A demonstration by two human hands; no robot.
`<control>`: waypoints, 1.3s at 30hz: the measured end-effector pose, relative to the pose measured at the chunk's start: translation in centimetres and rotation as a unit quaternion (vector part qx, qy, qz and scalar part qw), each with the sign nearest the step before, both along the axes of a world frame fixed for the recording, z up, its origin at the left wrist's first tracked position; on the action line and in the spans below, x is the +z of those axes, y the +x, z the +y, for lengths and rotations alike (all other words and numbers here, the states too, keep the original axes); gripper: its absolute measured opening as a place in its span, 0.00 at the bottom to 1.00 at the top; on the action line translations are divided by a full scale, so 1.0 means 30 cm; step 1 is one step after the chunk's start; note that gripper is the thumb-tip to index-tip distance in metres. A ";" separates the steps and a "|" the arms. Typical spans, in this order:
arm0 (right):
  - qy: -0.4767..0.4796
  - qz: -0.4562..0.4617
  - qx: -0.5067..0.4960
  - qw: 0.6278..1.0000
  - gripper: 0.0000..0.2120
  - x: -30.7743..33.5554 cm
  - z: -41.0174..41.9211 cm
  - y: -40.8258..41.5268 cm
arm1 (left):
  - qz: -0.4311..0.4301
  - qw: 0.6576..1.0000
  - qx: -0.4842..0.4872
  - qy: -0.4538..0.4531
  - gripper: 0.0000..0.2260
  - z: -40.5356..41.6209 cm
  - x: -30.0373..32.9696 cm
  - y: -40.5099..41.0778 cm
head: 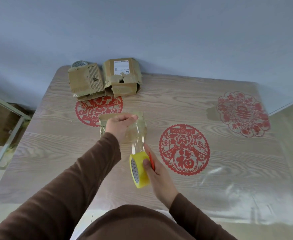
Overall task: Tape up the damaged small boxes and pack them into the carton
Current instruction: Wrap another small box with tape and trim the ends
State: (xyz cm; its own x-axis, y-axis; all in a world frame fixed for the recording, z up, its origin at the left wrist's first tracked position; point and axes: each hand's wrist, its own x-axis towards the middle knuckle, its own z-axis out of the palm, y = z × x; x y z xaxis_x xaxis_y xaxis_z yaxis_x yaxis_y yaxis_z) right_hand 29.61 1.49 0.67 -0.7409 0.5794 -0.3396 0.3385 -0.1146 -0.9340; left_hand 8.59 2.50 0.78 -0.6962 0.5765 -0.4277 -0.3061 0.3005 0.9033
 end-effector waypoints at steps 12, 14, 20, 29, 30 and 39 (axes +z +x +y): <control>0.140 -0.153 0.031 0.978 0.21 -0.050 0.031 0.006 | 0.111 0.987 -0.104 -0.048 0.03 0.192 0.000 -0.244; 0.188 -0.186 0.050 0.963 0.21 -0.057 0.049 -0.002 | 0.130 0.982 -0.118 -0.069 0.06 0.205 -0.017 -0.261; 0.211 -0.235 0.065 0.947 0.22 -0.111 0.052 -0.012 | 0.146 0.968 -0.144 -0.147 0.05 0.224 -0.078 -0.267; 0.165 -0.255 0.076 0.950 0.22 -0.154 0.069 -0.057 | 0.215 0.883 -0.234 -0.346 0.31 0.275 -0.139 -0.278; 0.162 -0.256 0.077 0.950 0.22 -0.159 0.064 -0.058 | 0.234 0.868 -0.242 -0.366 0.32 0.278 -0.151 -0.279; 0.138 -0.222 0.065 0.963 0.22 -0.188 0.075 -0.064 | 0.487 0.813 -0.311 -0.078 0.14 0.141 -0.082 -0.202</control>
State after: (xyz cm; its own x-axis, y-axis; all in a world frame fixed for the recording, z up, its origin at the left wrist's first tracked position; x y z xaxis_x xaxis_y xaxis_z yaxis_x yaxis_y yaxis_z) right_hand 27.70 3.73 -4.98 -0.6305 0.6053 -0.4860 0.7062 0.1874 -0.6827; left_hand 2.54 6.75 -1.68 -0.3437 0.9377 0.0503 0.7851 0.2576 0.5633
